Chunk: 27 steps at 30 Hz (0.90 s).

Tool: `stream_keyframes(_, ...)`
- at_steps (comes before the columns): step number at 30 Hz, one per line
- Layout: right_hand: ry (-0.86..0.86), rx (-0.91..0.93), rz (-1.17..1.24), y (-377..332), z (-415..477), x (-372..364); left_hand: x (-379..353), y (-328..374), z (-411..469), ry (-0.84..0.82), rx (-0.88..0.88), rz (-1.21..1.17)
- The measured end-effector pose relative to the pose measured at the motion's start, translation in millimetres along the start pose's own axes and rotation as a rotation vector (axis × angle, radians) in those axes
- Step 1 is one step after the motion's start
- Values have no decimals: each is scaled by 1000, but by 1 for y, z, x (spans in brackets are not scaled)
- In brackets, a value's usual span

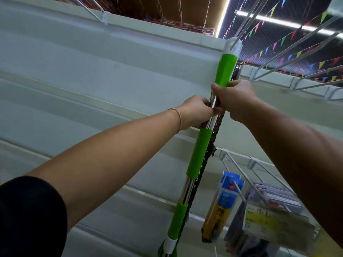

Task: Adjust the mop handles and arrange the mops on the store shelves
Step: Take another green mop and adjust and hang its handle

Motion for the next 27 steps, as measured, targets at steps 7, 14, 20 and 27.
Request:
stream_keyframes(7,-3,-69,-60,-1,-7,-3,3,1,-10,-12,10,68)
stream_keyframes(14,-143,-148,-239,15,-40,0,38,-23,-50,-144,97,9)
stream_keyframes(20,-161,-137,-468,28,-87,30,60,-15,-88,-242,92,164)
stream_keyframes(27,-69,-84,-684,26,-154,79,56,-5,-134,-414,-93,430)
Point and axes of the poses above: each hand's wrist, its own z-axis towards the middle knuckle, its own x-axis out of the back of the hand, y = z × x, the point moved 1 cm from there along z, towards the middle knuckle, and after that the axes turned 11 degrees about -z, right-handed, at the moved point
